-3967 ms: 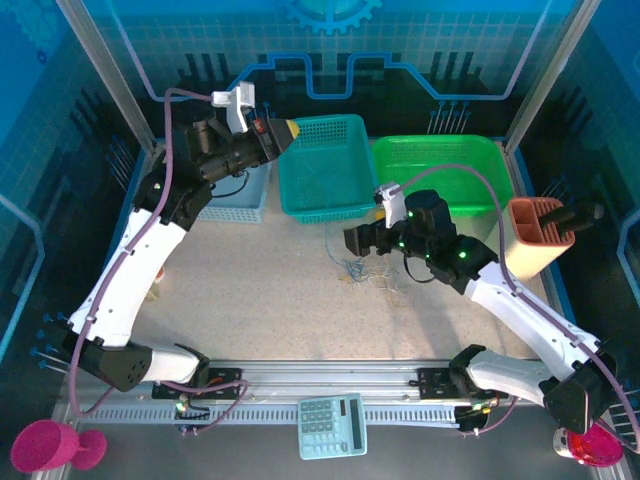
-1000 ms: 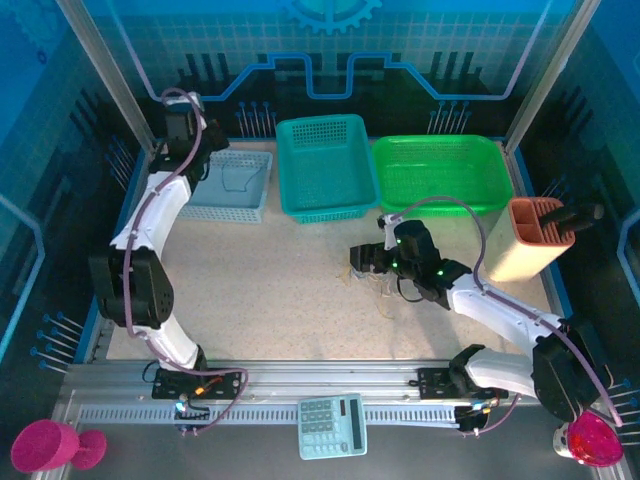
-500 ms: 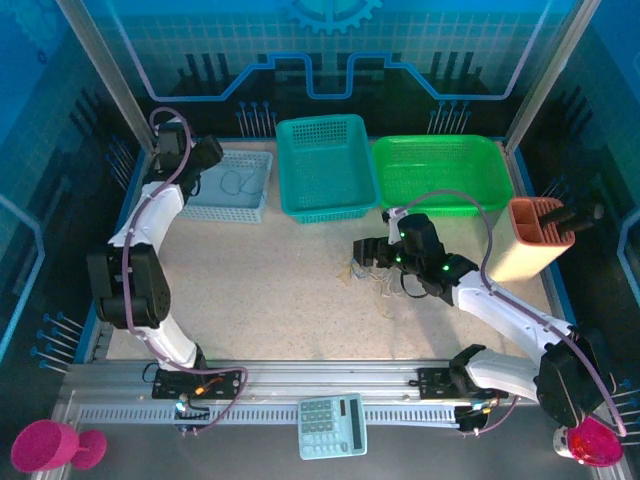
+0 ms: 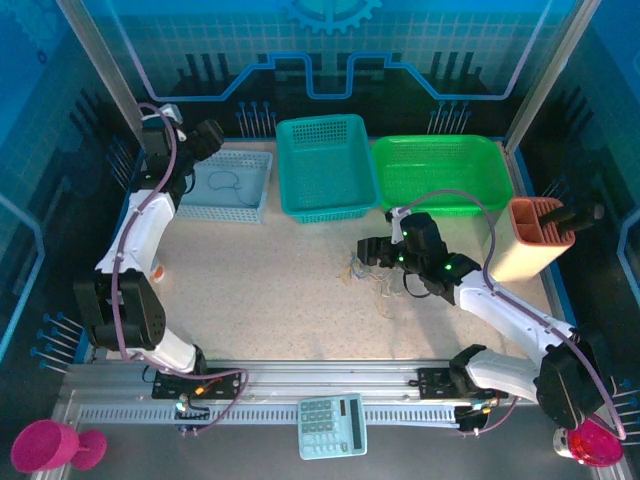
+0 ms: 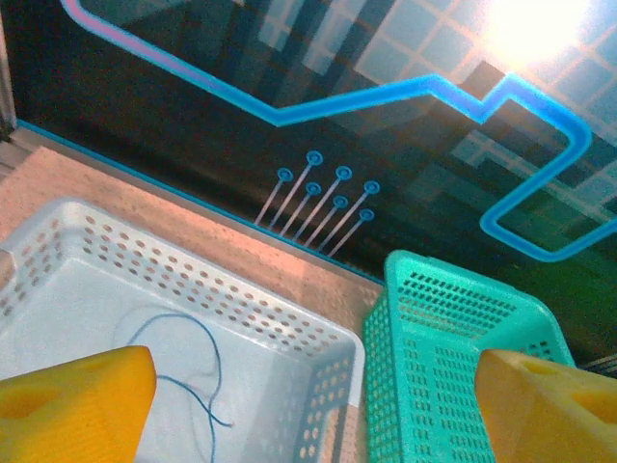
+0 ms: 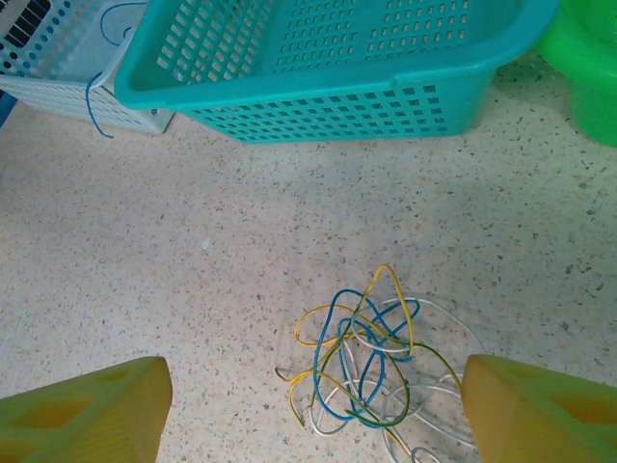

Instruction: Untangle the cables

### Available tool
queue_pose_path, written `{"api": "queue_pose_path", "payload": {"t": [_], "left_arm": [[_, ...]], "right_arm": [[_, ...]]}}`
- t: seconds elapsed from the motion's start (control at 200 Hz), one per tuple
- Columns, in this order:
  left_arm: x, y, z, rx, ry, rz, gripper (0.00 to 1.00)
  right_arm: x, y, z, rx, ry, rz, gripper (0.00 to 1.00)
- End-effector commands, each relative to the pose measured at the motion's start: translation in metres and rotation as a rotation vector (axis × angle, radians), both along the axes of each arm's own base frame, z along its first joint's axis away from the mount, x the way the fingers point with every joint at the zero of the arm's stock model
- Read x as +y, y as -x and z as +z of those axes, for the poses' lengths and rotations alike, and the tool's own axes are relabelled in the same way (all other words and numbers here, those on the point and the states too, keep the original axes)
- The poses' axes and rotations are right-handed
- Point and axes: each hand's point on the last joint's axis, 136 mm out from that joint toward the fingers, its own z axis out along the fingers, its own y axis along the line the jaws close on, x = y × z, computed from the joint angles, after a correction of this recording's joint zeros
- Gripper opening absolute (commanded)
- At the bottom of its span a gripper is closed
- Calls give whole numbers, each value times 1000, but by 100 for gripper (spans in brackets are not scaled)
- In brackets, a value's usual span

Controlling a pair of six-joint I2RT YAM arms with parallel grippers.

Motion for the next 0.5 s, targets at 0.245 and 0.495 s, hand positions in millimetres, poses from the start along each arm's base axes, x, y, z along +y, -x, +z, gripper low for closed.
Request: {"api": "queue_pose_path", "payload": {"t": [0.245,0.495], "left_arm": [[-50,42,-77,227,61,-79,81],[-91,94,-140,375,95,-42,73]], "right_arm": [[-8,-2,11,-15,-1,-28,78],[-11,-1,2,-4,2,-41,77]]}}
